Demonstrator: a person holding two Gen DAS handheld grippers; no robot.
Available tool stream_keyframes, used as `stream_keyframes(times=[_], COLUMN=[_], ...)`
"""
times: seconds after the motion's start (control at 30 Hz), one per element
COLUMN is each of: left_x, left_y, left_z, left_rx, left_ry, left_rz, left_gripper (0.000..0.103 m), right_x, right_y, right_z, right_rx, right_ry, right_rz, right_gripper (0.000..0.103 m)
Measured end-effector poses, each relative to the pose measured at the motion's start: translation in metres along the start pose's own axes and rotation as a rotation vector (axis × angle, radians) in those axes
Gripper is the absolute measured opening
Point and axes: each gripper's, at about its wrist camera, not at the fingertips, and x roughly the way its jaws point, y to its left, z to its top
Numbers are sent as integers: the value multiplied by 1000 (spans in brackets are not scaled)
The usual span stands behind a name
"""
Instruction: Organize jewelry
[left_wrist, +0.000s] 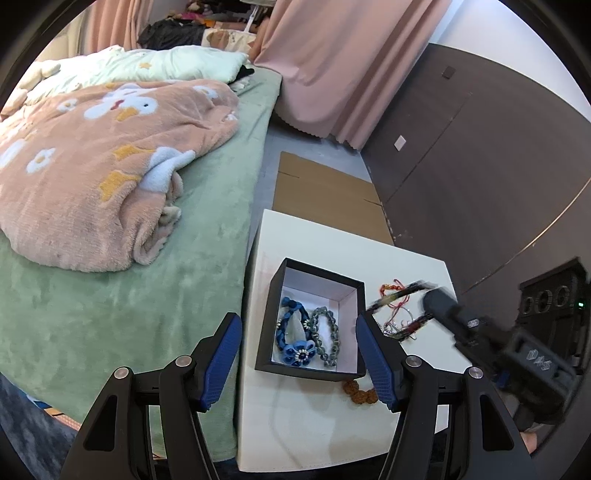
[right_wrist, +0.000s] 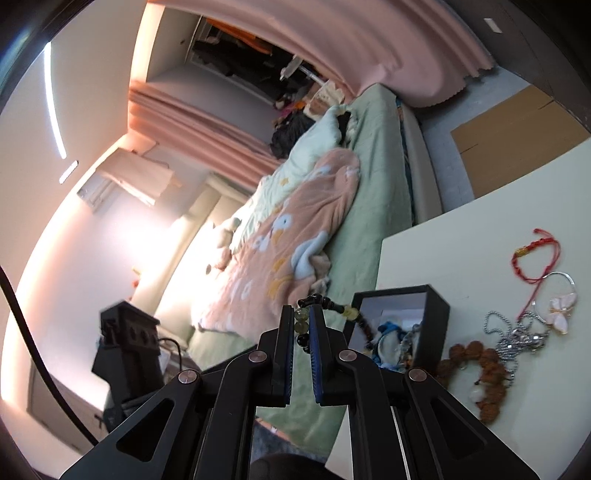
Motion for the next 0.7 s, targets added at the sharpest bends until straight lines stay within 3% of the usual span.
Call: stream_keyframes(times=[0.03, 0.13, 0.23, 0.37, 0.7], left_x=[0, 0, -1, 1, 11], left_y=[-1, -1, 0, 5, -5], left_z=[-1, -2, -3, -5, -9], left_rx=[2, 9, 7, -12, -1], left_ry=[0, 1, 1, 6, 28], left_rz=[-1, -4, -2, 3, -14], left_gripper=[65, 65, 65, 65, 65], right_x=[6, 17, 8, 1, 9], right_y=[0, -15, -27, -45, -82], right_z=[-1, -4, -6, -9, -21], right_rx=[1, 49, 24, -2, 3], right_ry=[24, 106, 93, 178, 318], right_rz=[-30, -129, -264, -428, -609], right_gripper=[12, 58, 58, 58, 58])
